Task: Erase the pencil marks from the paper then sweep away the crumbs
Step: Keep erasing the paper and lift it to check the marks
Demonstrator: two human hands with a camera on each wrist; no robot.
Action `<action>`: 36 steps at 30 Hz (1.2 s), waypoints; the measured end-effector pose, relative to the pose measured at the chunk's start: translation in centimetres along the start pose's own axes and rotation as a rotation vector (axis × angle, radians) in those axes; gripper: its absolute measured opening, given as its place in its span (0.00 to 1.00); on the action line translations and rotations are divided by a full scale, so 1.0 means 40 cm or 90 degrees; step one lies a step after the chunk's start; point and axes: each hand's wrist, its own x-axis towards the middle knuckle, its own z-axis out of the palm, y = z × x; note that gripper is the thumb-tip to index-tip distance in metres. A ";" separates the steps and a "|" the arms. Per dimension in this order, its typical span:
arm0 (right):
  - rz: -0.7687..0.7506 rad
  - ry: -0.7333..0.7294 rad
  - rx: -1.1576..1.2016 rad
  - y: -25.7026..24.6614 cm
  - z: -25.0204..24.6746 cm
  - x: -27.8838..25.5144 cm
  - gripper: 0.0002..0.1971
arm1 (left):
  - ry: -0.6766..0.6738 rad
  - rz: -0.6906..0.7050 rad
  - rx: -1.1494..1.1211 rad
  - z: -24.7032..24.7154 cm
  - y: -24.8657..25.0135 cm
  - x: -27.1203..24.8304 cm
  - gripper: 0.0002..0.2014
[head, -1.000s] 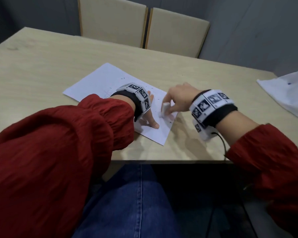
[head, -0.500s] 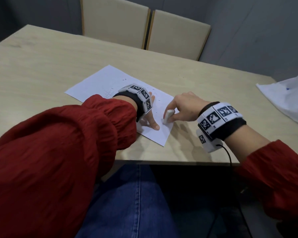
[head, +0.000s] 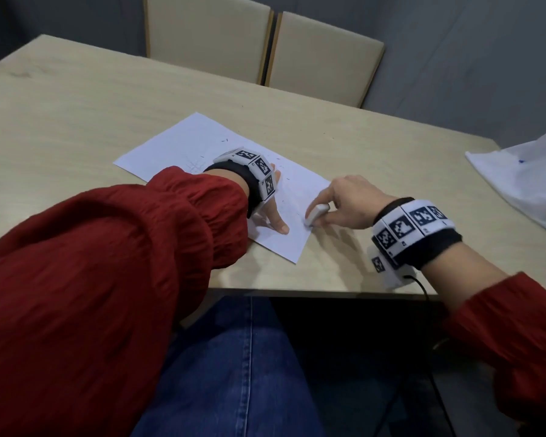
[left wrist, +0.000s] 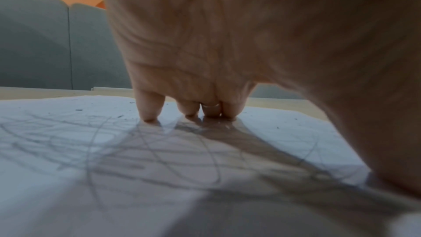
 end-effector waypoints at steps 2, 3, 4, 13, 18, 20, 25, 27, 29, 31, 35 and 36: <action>0.001 -0.004 -0.003 -0.007 -0.020 0.021 0.06 | 0.010 -0.003 0.007 0.005 0.002 0.000 0.74; 0.016 0.020 0.003 -0.012 -0.029 0.047 0.06 | 0.015 -0.007 0.012 0.006 0.004 0.000 0.73; 0.038 0.050 0.016 -0.015 -0.035 0.076 0.06 | 0.018 -0.008 0.011 0.009 0.003 0.002 0.71; 0.063 0.074 0.013 0.001 0.003 0.070 0.10 | 0.008 -0.009 0.019 0.011 0.006 0.005 0.67; 0.042 -0.010 -0.047 0.006 -0.016 0.021 0.06 | 0.014 -0.004 0.015 0.001 0.010 0.001 0.61; 0.038 0.018 -0.032 -0.001 -0.025 0.043 0.07 | 0.017 -0.011 0.028 0.000 0.015 -0.002 0.63; 0.040 0.081 0.080 -0.055 -0.012 0.107 0.06 | 0.003 0.002 0.013 0.013 0.020 -0.016 0.63; 0.033 0.068 0.103 -0.047 0.000 0.094 0.05 | -0.006 0.000 0.020 0.012 0.017 -0.015 0.64; 0.012 0.031 0.081 -0.032 0.012 0.059 0.07 | -0.001 -0.001 0.019 0.008 0.014 -0.017 0.66; -0.009 -0.011 0.060 -0.027 0.018 0.025 0.07 | -0.004 0.006 0.003 0.008 0.013 -0.019 0.65; -0.006 0.023 0.062 -0.043 -0.003 0.059 0.06 | -0.012 -0.002 0.004 0.016 0.019 -0.018 0.65; 0.009 0.054 0.081 -0.049 -0.009 0.080 0.06 | -0.012 -0.001 0.005 0.018 0.019 -0.021 0.65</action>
